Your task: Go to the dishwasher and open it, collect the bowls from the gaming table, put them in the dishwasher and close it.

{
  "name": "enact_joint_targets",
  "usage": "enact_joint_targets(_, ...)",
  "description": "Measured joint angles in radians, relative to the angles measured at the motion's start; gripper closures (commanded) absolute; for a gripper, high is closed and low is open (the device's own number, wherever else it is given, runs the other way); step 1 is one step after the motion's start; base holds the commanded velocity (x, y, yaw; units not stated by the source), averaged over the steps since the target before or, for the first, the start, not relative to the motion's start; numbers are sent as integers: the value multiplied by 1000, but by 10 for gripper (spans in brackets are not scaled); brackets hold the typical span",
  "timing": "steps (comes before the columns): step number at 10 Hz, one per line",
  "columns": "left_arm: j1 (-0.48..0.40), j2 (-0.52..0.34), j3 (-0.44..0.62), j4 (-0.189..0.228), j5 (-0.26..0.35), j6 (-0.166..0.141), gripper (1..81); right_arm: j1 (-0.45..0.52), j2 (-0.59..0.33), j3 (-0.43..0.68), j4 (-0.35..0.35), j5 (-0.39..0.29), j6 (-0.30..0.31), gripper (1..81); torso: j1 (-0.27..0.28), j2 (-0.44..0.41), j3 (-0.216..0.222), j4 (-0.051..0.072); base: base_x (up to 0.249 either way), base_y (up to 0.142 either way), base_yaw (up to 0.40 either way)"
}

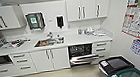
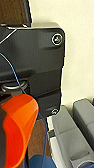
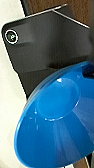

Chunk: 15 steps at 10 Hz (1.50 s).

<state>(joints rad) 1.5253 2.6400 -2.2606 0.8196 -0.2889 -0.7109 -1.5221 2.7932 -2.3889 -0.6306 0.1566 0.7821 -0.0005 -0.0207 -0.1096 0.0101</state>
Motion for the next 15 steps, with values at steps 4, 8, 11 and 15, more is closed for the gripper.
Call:
enact_joint_targets(4, -4, 0, 0, 0, -1, 0, 811, 1, 0, 0, 0, 1, 0, 811, 0, 0, 0, 0, 102, 0, 0)
enact_joint_targets(8, -3, 0, -1, -1, -1, 0, 811, 1, 0, 0, 0, 1, 0, 811, 0, 0, 0, 0, 102, 0, 0)
enact_joint_targets(11, -4, 0, -1, 0, -2, 0, 811, 1, -1, 0, 0, 1, 0, 811, 0, 0, 0, 0, 102, 0, 0)
enact_joint_targets(15, -4, 0, -1, 0, -2, 0, 811, 2, 0, 0, 0, 1, 0, 811, 0, 0, 0, 0, 101, 0, 0)
